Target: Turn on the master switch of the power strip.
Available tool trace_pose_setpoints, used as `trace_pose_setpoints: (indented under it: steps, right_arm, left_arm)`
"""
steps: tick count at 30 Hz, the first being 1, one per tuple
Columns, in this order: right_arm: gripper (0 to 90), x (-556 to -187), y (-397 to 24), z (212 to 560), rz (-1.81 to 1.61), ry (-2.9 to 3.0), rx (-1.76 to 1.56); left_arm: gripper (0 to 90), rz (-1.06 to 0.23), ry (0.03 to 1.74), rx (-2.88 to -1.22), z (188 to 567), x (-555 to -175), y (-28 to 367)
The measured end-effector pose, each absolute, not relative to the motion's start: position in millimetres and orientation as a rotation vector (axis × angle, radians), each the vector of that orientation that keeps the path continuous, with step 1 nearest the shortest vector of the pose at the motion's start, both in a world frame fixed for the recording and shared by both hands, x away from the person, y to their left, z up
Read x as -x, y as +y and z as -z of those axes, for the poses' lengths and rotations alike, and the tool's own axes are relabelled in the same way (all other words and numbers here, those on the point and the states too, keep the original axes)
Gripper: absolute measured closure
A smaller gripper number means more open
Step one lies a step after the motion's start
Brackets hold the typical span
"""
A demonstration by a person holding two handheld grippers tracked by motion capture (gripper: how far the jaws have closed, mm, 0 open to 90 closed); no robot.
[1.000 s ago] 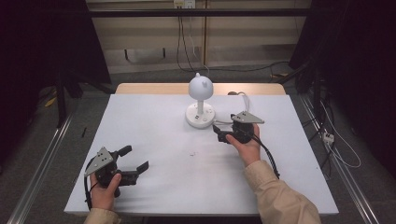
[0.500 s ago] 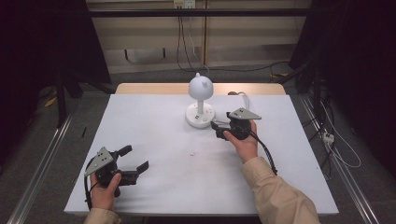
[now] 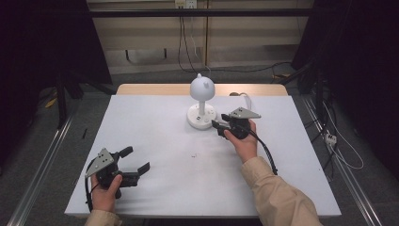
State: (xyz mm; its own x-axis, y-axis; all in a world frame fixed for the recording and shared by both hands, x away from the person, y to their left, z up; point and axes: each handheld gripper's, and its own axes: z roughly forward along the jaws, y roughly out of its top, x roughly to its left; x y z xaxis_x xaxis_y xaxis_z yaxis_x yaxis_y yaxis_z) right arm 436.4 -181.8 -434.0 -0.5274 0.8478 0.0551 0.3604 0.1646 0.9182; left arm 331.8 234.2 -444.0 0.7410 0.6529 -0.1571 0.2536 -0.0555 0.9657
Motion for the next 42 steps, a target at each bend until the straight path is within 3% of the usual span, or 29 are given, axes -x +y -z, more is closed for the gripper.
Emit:
trace_pose_setpoints:
  steps: [16,42]
  right_arm:
    - [69.4,-443,-179,436,-1.369,2.003,-1.124]
    - [79.5,-450,-176,438,-1.38,2.032,-1.14]
  left_arm:
    - [4.1,-0.378,0.741,-1.63,444,-332,235]
    - [4.3,-0.376,0.746,-1.631,444,-332,235]
